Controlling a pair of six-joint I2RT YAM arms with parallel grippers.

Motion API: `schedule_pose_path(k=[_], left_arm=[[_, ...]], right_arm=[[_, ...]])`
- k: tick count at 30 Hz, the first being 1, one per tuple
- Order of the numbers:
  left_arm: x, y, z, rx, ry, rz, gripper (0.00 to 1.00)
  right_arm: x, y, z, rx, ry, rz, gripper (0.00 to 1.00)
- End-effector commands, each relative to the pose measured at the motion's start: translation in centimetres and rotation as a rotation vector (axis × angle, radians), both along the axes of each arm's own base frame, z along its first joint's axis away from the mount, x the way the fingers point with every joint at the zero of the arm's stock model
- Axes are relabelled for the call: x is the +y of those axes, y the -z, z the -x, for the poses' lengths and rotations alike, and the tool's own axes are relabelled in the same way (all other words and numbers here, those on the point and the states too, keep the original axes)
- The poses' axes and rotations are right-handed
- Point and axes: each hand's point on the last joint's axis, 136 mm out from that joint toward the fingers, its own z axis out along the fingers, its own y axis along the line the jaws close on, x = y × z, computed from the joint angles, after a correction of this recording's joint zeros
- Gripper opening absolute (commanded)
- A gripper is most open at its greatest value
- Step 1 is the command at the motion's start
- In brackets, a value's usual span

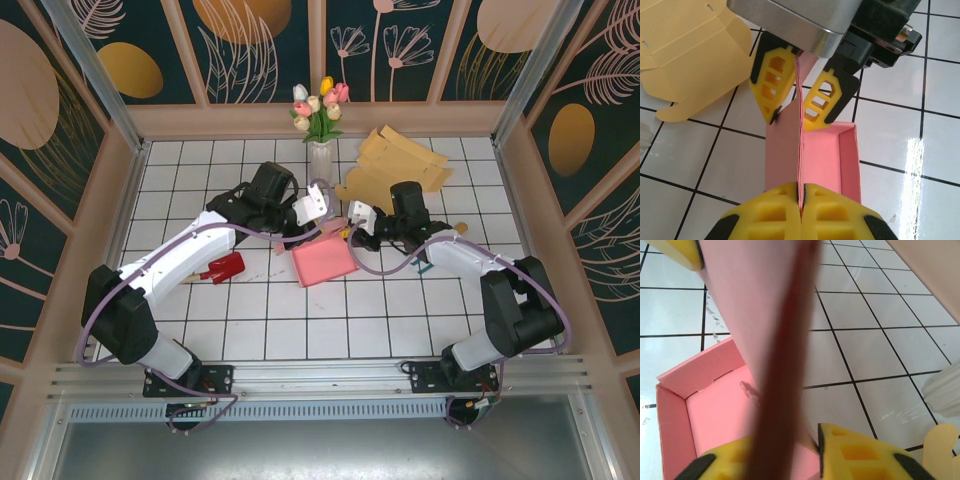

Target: Fold the paper box

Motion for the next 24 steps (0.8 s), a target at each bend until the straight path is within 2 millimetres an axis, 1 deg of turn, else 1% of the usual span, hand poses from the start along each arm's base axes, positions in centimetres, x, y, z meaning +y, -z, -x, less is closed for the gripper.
schedule_pose_path(k=[1, 4, 7, 8, 9, 10, 11, 13, 14, 15, 16, 17, 19, 21, 22, 24], left_arm=[[-1.7, -1.8, 1.6, -0.046, 0.107, 0.074, 0.0], [-1.8, -1.6, 1.8, -0.038, 0.116, 0.068, 0.0], [-1.7, -1.5, 1.6, -0.044, 0.105, 0.062, 0.0], [-1.7, -1.5, 1.4, -0.049, 0.098, 0.059, 0.0], [-1.6, -1.5, 1.2, -0.056, 0.086, 0.057, 0.0], [-1.6, -1.6, 0.9, -0.063, 0.07, 0.056, 0.0], [-1.5, -1.8, 0.4, -0.076, 0.046, 0.055, 0.02], [-1.2, -2.3, -0.8, -0.111, -0.024, 0.059, 0.09], [-1.0, -2.7, -1.5, -0.132, -0.07, 0.064, 0.15], [-0.7, -3.3, -2.1, -0.157, -0.114, 0.074, 0.23], [-0.4, -3.9, -2.6, -0.18, -0.155, 0.09, 0.26], [0.0, -4.9, -3.3, -0.209, -0.214, 0.125, 0.27], [1.2, -7.3, -4.4, -0.274, -0.36, 0.234, 0.28], [3.7, -9.0, -5.2, -0.314, -0.553, 0.375, 0.37], [5.4, -9.3, -5.3, -0.321, -0.658, 0.45, 0.4], [8.6, -8.8, -4.9, -0.321, -0.831, 0.558, 0.41]], right_arm=[[1.1, -2.2, 2.5, -0.077, -0.139, -0.073, 0.27], [1.1, -2.8, 2.8, -0.119, -0.154, -0.092, 0.28], [1.1, -3.2, 3.2, -0.125, -0.177, -0.096, 0.24], [1.1, -3.3, 3.3, -0.122, -0.18, -0.093, 0.18], [1.1, -3.2, 3.3, -0.117, -0.18, -0.089, 0.09], [1.1, -3.2, 3.3, -0.112, -0.179, -0.087, 0.04], [1.0, -3.1, 3.3, -0.108, -0.179, -0.081, 0.0], [0.9, -2.7, 3.3, -0.105, -0.169, -0.072, 0.0], [0.7, -2.5, 3.2, -0.102, -0.16, -0.067, 0.0], [0.5, -2.3, 3.1, -0.097, -0.149, -0.066, 0.0], [0.3, -2.2, 2.9, -0.09, -0.138, -0.067, 0.0], [0.0, -2.0, 2.7, -0.082, -0.121, -0.067, 0.0], [-0.5, -1.8, 2.2, -0.066, -0.087, -0.077, 0.0], [-1.0, -1.6, 1.8, -0.053, -0.06, -0.084, 0.0], [-1.3, -1.5, 1.5, -0.048, -0.042, -0.087, 0.0], [-1.7, -1.3, 1.2, -0.038, -0.021, -0.087, 0.0]])
